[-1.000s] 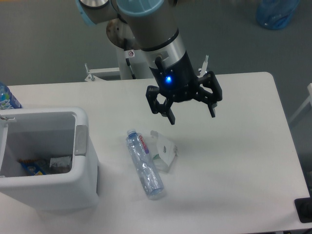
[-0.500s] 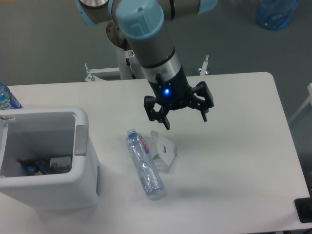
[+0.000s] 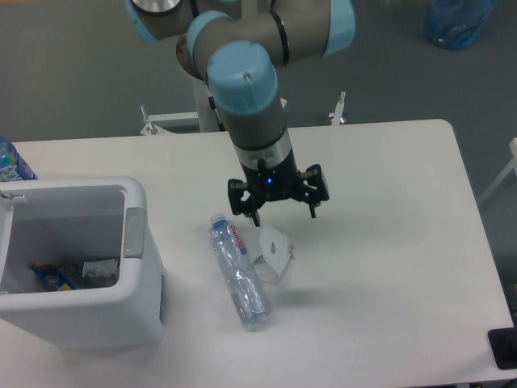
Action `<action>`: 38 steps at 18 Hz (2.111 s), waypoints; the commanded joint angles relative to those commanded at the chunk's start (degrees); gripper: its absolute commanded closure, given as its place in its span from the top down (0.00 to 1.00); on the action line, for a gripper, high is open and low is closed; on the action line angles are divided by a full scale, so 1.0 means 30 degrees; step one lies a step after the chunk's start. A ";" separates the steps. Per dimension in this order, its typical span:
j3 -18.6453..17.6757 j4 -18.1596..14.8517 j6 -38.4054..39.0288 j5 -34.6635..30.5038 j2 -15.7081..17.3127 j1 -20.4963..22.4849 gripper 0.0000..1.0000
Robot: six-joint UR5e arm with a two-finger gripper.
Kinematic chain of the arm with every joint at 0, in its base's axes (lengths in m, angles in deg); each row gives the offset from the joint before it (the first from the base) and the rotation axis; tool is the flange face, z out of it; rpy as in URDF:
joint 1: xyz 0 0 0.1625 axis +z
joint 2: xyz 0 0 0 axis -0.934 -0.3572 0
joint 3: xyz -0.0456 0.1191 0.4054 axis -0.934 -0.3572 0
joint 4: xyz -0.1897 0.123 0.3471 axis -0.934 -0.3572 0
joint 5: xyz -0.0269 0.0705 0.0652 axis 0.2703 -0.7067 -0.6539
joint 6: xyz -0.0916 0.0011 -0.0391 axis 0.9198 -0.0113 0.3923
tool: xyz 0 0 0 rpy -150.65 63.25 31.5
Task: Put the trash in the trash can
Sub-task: 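Lower the gripper onto the plastic bag and close on it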
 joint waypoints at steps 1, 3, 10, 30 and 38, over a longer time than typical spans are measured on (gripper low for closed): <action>-0.0058 0.0001 -0.0029 0.0381 -0.0147 0.0088 1.00; -0.0525 0.0147 -0.0030 0.0852 -0.0439 0.0293 1.00; -0.1172 0.0822 -0.0059 0.1000 -0.1495 0.0236 1.00; -0.1406 0.1319 0.0000 0.0824 -0.2902 -0.0174 0.62; -0.1523 0.1319 -0.0030 0.0122 -0.2727 -0.0174 0.13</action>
